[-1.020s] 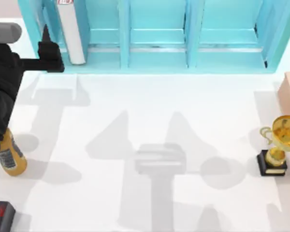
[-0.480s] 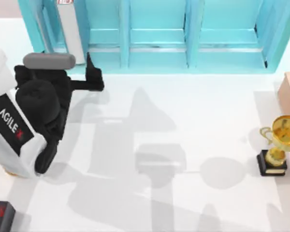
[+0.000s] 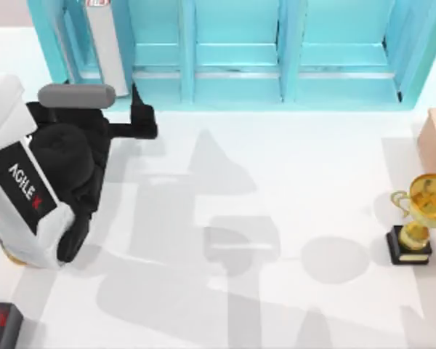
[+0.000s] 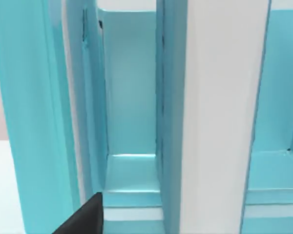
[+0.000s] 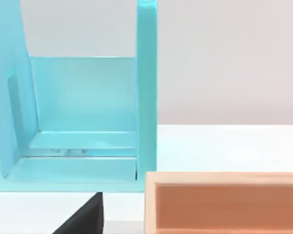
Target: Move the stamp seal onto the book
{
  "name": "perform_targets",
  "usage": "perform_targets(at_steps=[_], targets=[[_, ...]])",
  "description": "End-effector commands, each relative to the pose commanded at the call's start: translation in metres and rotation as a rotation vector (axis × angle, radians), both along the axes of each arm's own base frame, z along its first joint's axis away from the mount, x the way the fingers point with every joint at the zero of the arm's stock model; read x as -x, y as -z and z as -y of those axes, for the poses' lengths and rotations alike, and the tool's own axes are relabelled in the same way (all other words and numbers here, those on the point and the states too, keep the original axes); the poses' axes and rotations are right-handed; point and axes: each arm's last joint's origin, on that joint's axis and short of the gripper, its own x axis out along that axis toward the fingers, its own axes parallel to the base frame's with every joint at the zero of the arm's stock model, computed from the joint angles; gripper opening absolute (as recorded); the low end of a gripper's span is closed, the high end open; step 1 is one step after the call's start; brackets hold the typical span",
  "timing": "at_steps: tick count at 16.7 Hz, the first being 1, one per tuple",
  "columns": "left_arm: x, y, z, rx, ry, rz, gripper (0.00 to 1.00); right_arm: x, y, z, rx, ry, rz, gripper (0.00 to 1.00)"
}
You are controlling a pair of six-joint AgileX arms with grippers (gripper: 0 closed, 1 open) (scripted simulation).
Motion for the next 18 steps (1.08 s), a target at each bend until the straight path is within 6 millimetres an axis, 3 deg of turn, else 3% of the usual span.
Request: perform_targets(at_steps=[3, 7, 11, 17, 18], targets=[[-0.013, -0.011, 0.010, 0.003, 0.002, 0.011, 1.00, 0.000, 0.000, 0.000, 0.000, 0.000, 0.000, 1.00], [-0.052, -0.028, 0.019, 0.002, 0.000, 0.004, 1.00, 0.000, 0.000, 0.000, 0.000, 0.000, 0.000, 1.00], [-0.090, -0.010, 0.012, 0.001, -0.001, 0.004, 1.00, 0.000, 0.000, 0.000, 0.000, 0.000, 0.000, 1.00], [-0.100, 0.000, 0.005, 0.001, -0.001, 0.004, 1.00, 0.000, 0.000, 0.000, 0.000, 0.000, 0.000, 1.00], [-0.100, 0.000, 0.005, 0.001, -0.001, 0.004, 0.92, 0.000, 0.000, 0.000, 0.000, 0.000, 0.000, 1.00]])
